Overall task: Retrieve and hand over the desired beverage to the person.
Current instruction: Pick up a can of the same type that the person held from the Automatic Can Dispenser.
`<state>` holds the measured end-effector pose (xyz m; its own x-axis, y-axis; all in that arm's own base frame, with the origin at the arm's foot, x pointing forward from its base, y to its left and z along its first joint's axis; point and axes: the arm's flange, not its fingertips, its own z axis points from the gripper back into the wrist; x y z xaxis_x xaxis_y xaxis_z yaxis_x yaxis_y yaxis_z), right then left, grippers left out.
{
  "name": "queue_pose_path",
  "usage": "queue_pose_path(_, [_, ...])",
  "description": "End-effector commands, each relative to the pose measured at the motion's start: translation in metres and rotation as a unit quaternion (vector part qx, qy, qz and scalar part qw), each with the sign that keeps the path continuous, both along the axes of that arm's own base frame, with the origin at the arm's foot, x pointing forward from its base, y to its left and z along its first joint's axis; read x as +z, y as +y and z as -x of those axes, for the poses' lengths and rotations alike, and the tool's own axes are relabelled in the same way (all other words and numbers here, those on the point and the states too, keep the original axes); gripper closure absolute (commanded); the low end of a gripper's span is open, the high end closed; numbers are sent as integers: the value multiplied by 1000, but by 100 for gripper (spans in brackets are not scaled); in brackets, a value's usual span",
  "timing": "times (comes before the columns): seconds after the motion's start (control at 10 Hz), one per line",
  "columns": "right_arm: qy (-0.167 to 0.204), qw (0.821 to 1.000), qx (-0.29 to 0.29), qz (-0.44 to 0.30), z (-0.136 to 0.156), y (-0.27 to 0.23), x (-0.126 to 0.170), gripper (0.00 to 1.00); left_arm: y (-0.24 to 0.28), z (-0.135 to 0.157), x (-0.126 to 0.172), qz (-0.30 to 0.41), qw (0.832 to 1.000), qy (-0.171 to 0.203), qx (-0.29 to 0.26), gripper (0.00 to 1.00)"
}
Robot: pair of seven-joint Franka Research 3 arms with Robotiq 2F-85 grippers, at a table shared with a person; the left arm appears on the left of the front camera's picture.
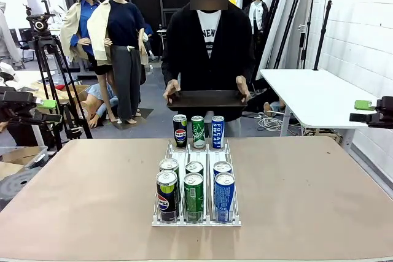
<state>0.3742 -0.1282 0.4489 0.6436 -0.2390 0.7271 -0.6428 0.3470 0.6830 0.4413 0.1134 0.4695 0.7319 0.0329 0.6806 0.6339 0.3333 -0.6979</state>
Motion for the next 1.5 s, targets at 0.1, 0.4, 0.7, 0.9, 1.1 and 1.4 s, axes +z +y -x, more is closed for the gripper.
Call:
queue_pose_path(0.1, [2,1000,-3,-2,1,-2,-2,0,0,-1,0,-3,1000,0,2,0])
queue_pose_path(0.4, [2,1000,-3,-2,1,-2,-2,0,0,-1,0,-3,1000,0,2,0])
queue_pose_path(0.7, [2,1000,-3,-2,1,-2,-2,0,0,-1,0,-3,1000,0,2,0])
queue_pose_path(0.9, [2,1000,-3,-2,1,-2,-2,0,0,-1,0,-3,1000,0,2,0])
queue_pose_path(1.1, [2,1000,-3,-2,1,-2,-2,0,0,-1,0,-3,1000,0,2,0])
queue_pose_path(1.4, [2,1000,-3,-2,1,-2,-2,0,0,-1,0,-3,1000,0,2,0])
